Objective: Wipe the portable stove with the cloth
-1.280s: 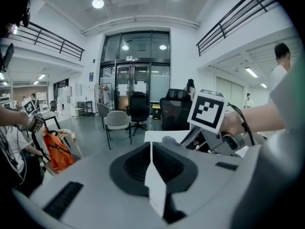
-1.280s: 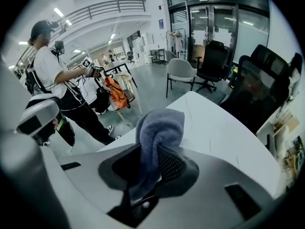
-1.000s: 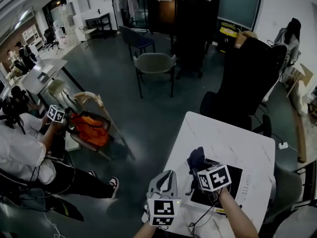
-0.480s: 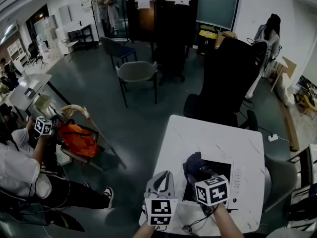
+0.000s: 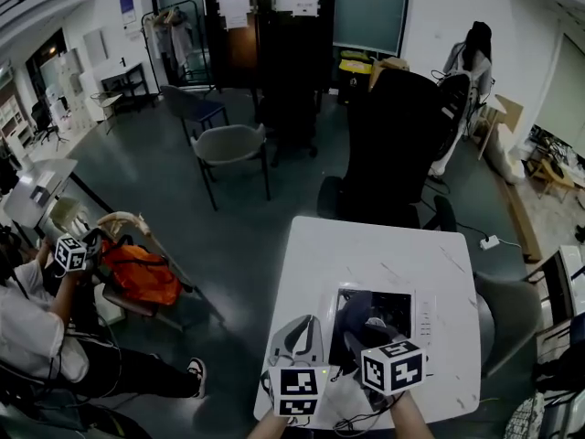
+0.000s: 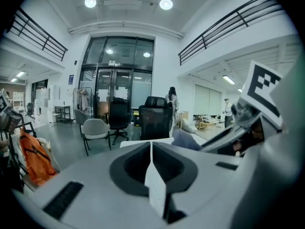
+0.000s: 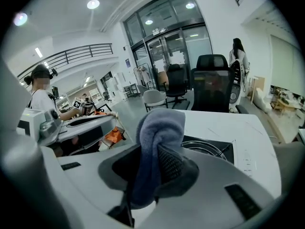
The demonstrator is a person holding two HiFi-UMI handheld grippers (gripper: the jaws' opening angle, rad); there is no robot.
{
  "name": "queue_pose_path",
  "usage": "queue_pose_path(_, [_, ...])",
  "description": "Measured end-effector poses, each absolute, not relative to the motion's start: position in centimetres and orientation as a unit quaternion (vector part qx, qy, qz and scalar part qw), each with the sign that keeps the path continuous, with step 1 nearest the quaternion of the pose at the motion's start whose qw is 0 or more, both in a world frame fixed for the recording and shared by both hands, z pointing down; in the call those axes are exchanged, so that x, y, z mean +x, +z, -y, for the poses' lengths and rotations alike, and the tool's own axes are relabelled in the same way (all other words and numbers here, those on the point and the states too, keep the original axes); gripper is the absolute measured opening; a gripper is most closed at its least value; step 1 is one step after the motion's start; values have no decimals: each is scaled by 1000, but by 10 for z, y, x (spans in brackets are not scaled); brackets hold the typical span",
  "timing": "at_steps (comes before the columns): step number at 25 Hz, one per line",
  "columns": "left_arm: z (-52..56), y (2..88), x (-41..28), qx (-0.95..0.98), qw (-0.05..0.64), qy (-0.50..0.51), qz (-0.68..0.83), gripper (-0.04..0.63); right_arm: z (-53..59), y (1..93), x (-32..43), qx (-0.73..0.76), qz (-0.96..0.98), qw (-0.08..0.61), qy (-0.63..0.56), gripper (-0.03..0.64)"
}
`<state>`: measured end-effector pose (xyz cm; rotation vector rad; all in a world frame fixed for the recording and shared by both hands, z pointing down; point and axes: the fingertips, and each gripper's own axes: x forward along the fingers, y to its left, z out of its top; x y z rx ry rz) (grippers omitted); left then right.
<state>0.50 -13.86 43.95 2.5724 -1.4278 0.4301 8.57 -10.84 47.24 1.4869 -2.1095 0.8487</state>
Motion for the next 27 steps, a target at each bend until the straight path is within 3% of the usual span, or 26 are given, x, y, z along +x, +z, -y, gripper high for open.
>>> queue_pose_path(27, [111, 433, 36, 878, 77, 140, 451, 21, 61, 474, 104, 578, 729, 163, 329, 104])
